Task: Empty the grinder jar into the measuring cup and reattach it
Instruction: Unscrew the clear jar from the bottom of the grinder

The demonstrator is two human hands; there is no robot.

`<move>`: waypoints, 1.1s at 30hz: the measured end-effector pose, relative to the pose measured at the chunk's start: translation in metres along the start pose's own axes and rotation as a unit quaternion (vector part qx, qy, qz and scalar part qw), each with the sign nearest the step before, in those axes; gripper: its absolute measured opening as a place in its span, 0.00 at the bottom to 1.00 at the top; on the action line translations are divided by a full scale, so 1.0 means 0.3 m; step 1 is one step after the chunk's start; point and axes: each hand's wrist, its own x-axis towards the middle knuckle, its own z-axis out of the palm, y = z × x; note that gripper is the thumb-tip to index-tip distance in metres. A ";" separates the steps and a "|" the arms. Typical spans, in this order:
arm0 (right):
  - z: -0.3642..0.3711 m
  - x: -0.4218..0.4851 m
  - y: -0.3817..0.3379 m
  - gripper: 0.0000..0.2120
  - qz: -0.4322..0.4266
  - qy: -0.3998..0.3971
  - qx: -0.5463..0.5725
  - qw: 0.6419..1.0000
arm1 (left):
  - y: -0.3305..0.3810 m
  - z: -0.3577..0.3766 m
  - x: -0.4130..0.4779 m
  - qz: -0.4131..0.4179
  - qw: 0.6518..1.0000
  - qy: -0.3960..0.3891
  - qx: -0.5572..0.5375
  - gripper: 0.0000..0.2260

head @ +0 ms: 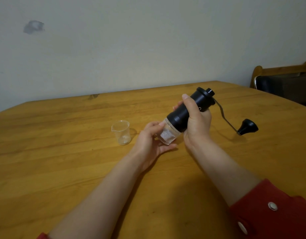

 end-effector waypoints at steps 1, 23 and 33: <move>0.001 0.000 0.000 0.13 0.002 0.002 0.003 1.000 | 0.000 0.001 0.000 0.001 1.000 0.000 0.007 0.18; 0.005 0.002 -0.003 0.10 0.010 -0.006 0.022 1.000 | -0.006 0.000 0.000 0.016 0.998 -0.044 -0.037 0.21; 0.009 -0.003 -0.008 0.08 0.012 -0.019 0.038 0.999 | -0.001 0.011 -0.005 0.000 0.997 -0.073 -0.023 0.27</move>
